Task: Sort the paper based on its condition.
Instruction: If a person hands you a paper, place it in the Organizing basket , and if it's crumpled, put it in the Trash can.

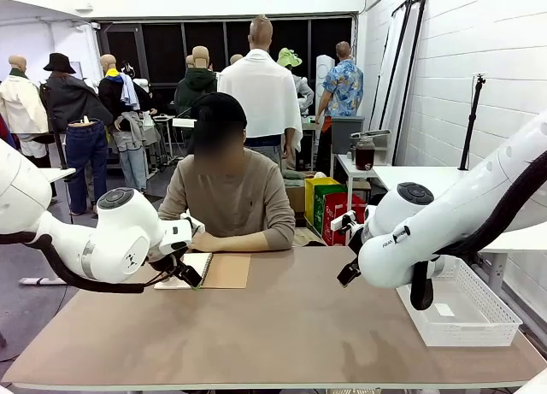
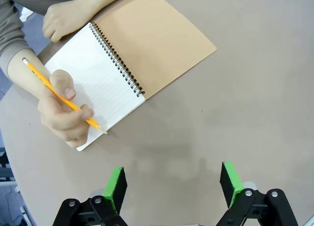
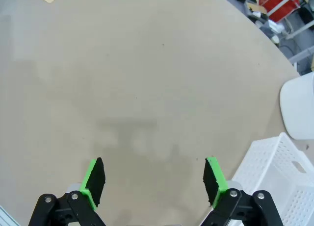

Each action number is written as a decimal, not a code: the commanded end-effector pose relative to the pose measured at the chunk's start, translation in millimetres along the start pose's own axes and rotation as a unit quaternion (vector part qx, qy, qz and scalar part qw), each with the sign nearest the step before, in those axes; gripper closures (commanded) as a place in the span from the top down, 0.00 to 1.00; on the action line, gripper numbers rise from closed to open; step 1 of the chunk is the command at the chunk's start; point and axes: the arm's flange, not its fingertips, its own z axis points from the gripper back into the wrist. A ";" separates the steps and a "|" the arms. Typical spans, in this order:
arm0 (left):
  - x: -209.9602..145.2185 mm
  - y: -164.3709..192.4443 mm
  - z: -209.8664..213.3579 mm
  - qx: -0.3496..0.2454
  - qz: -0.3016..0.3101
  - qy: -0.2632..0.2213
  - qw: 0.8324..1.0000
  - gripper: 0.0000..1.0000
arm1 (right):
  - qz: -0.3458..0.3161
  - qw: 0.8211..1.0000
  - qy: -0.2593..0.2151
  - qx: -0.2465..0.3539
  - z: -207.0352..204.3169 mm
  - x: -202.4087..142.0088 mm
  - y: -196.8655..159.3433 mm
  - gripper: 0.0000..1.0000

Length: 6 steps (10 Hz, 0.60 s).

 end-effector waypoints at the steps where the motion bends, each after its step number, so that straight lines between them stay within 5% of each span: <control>1: -0.2 0.9 0.0 0.000 0.001 0.000 1.000 1.00 | -0.001 1.000 0.000 0.000 0.0 -0.1 -0.2 1.00; 6: 0.1 -0.3 0.0 0.000 0.000 0.000 1.000 1.00 | 0.003 1.000 0.005 0.014 4.7 6.0 -3.4 1.00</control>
